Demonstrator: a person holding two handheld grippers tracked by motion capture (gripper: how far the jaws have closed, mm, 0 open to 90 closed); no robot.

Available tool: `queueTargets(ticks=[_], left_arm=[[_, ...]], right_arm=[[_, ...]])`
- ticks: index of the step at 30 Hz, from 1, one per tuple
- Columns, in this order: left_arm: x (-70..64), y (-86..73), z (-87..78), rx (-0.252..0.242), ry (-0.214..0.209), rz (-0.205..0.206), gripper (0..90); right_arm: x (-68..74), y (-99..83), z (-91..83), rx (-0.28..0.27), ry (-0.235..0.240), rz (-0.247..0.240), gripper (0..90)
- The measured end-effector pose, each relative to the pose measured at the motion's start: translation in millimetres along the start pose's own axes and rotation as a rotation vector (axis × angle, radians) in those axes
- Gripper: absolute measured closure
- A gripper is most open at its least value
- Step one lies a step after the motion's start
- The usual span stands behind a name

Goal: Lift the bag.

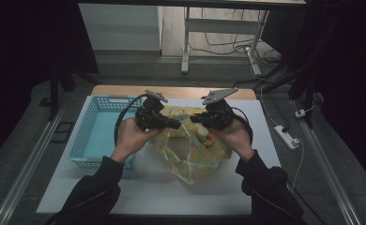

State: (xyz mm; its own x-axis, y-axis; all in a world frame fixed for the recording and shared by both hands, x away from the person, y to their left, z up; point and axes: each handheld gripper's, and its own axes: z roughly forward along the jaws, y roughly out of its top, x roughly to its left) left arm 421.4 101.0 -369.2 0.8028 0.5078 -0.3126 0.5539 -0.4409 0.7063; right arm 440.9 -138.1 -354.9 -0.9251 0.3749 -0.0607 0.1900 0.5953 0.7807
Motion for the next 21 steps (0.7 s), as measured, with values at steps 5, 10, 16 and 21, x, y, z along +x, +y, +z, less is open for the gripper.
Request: queueTargets(ticks=[5, 10, 16, 21], left_arm=[[0.6, 13.2, -11.0, -0.019, -0.001, 0.001, 89.4], [2.7, 25.7, -21.4, -0.044, -0.005, 0.001, 89.4], [3.9, 40.9, -36.4, -0.077, -0.013, 0.006, 89.4], [4.3, 54.6, -47.8, -0.099, -0.005, 0.006, 89.4]], right_arm=[[-0.8, 6.8, -7.2, -0.003, 0.002, -0.007, 89.5], [-1.9, 13.0, -12.0, -0.005, 0.009, -0.008, 89.5], [-5.0, 24.3, -18.0, -0.015, 0.028, -0.002, 89.5], [-7.9, 36.2, -26.3, -0.033, 0.032, 0.0, 89.6]])
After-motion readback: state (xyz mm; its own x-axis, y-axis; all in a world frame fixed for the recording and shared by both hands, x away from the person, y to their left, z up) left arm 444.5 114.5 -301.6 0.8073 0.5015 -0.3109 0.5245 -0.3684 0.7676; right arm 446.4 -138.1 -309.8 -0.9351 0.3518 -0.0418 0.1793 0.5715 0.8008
